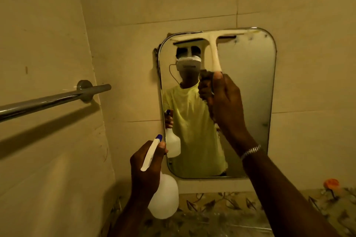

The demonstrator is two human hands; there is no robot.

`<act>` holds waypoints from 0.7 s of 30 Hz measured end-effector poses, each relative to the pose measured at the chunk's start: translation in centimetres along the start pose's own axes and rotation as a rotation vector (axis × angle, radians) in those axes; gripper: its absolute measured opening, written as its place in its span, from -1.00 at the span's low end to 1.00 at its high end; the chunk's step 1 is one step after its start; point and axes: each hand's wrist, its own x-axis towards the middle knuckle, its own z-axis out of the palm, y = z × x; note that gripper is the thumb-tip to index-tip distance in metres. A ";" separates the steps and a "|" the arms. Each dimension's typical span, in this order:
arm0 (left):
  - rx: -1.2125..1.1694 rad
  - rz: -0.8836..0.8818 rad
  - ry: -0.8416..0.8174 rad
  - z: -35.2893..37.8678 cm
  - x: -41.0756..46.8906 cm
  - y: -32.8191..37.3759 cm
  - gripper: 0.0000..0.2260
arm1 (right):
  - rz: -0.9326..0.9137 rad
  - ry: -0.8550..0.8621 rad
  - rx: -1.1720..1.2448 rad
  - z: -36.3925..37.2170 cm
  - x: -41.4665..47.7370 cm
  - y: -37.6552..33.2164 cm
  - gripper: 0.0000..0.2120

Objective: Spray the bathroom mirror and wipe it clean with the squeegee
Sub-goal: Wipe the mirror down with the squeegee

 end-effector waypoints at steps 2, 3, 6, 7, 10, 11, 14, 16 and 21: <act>0.003 -0.010 -0.004 0.3 0.0 -0.2 -0.62 | -0.003 -0.015 0.006 1.4 2.1 -0.9 -0.59; -0.002 -0.016 -0.008 0.5 0.0 -0.4 -0.65 | 0.000 -0.028 -0.013 2.0 2.6 -0.9 -0.59; -0.005 -0.023 0.000 0.8 -0.4 -0.8 -0.59 | -0.023 -0.037 -0.080 2.5 3.0 -0.3 -0.61; 0.008 -0.030 -0.004 0.9 -0.5 -1.0 -0.57 | -0.029 -0.032 -0.095 2.3 3.1 0.0 -0.62; 0.045 -0.045 0.003 1.1 -0.8 -1.9 -0.69 | -0.045 -0.025 -0.166 1.2 1.9 1.9 -0.60; 0.055 -0.050 0.006 1.2 -0.9 -2.1 -0.75 | -0.033 -0.027 -0.196 0.6 0.6 3.1 -0.59; 0.031 -0.028 -0.005 1.4 -1.4 -1.8 -0.73 | 0.045 -0.015 -0.200 -1.5 -5.9 8.4 -0.59; 0.014 -0.037 -0.027 1.6 -1.8 -1.8 -0.63 | 0.148 -0.003 -0.223 -2.9 -11.2 11.7 -0.63; 0.001 -0.039 -0.068 1.3 -3.1 -1.0 -0.40 | 0.421 0.104 -0.329 -5.8 -22.8 17.5 -0.76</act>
